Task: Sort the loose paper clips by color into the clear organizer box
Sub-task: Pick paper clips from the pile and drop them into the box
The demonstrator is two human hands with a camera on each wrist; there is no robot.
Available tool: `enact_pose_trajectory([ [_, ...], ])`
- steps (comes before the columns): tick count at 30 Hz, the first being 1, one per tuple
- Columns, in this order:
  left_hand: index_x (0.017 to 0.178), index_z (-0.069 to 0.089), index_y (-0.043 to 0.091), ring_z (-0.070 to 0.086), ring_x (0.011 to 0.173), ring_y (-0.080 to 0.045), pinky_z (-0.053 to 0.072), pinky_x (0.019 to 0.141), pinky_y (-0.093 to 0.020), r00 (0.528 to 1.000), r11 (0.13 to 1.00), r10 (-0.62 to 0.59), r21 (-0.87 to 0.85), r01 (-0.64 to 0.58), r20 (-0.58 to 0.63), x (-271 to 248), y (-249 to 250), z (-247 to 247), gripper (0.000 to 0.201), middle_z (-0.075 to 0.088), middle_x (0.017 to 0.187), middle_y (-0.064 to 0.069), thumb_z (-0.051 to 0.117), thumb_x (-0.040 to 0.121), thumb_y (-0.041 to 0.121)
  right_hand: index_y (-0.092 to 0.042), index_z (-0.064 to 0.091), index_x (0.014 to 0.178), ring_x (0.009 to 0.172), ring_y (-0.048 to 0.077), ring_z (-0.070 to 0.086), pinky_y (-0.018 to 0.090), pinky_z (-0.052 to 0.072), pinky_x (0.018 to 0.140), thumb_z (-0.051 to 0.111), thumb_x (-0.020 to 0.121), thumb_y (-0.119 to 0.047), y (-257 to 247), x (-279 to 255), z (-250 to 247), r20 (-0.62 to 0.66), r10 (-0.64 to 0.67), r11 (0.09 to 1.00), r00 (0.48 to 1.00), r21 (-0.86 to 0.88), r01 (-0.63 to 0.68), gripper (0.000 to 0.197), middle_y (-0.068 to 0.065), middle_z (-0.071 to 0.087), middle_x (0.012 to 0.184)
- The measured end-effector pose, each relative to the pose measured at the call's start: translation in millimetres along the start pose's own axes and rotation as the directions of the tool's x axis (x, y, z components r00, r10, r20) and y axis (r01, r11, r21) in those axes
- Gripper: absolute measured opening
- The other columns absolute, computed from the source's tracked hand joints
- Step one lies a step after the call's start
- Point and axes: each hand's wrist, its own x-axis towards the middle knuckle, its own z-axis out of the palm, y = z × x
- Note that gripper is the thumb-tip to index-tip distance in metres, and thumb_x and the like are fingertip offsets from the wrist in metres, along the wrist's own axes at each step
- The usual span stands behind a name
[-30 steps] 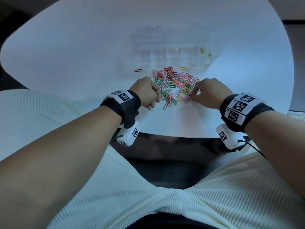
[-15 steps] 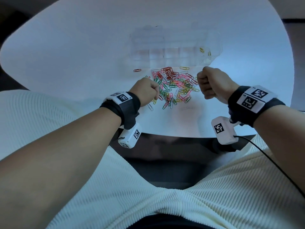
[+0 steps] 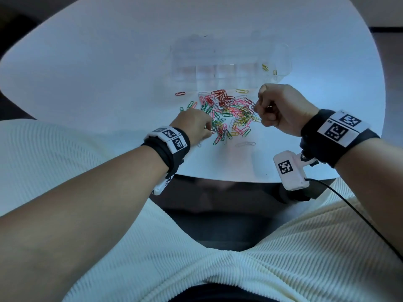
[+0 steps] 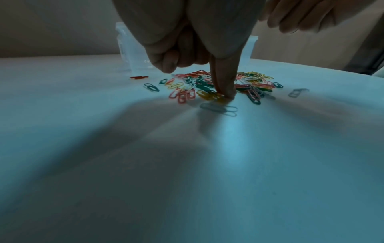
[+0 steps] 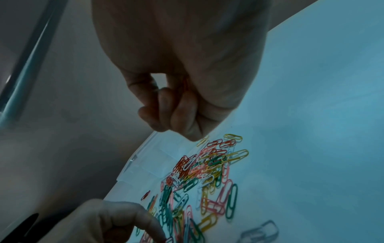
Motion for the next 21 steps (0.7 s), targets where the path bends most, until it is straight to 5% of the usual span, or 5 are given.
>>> enact_pose_trajectory([
  [5,0.089,0.063,0.016,0.059,0.086,-0.022,0.041,0.071,-0.028,1.0,1.0,0.018,0.01,-0.018,0.015,-2,2,1,0.011,0.067,0.091,-0.004,0.056,0.088,0.024,-0.013,0.046,0.069,0.052,0.019,0.034,0.024,0.024,0.05,0.042,0.081,-0.005,6,6,2,-0.118,-0.033,0.937,0.992,-0.349,-0.01,0.016,0.007,0.046,0.063],
  [10,0.069,0.034,0.015,0.037,0.061,-0.022,0.027,0.052,-0.032,0.995,0.972,-0.079,-0.217,0.09,0.062,-3,12,-8,0.027,0.042,0.066,-0.002,0.036,0.096,0.02,-0.01,0.049,0.083,0.081,0.026,0.049,0.028,0.031,0.054,0.047,0.088,-0.018,11,8,-4,-0.127,0.026,0.472,0.992,-0.873,-0.124,0.01,0.006,0.054,0.085],
  [13,0.063,0.035,0.019,0.039,0.053,-0.014,0.033,0.051,-0.025,0.98,0.889,-0.15,-0.416,0.191,0.131,-1,19,-19,0.037,0.04,0.062,0.002,0.032,0.1,0.015,0.0,0.057,0.094,0.085,0.028,0.053,0.028,0.038,0.064,0.045,0.087,-0.011,1,8,-8,-0.148,0.021,0.522,0.989,-0.842,-0.137,0.018,0.014,0.06,0.095],
  [17,0.064,0.024,0.014,0.015,0.045,-0.013,0.018,0.046,-0.021,0.93,0.596,-0.202,-0.715,0.366,0.307,-1,20,-30,0.03,0.026,0.049,-0.002,0.026,0.093,0.013,-0.004,0.057,0.088,0.069,0.022,0.054,0.027,0.042,0.057,0.042,0.09,-0.003,-10,7,-12,-0.15,0.011,0.743,0.989,-0.661,-0.109,0.016,0.012,0.061,0.084],
  [21,0.071,0.027,0.017,0.013,0.052,-0.013,0.012,0.051,-0.028,0.932,0.552,-0.165,-0.752,0.359,0.324,0,21,-43,0.024,0.023,0.058,-0.004,0.022,0.092,0.008,-0.011,0.053,0.076,0.063,0.016,0.053,0.023,0.042,0.056,0.038,0.087,0.001,-10,7,-16,-0.162,-0.006,0.863,0.987,-0.499,-0.076,0.022,0.004,0.06,0.074],
])
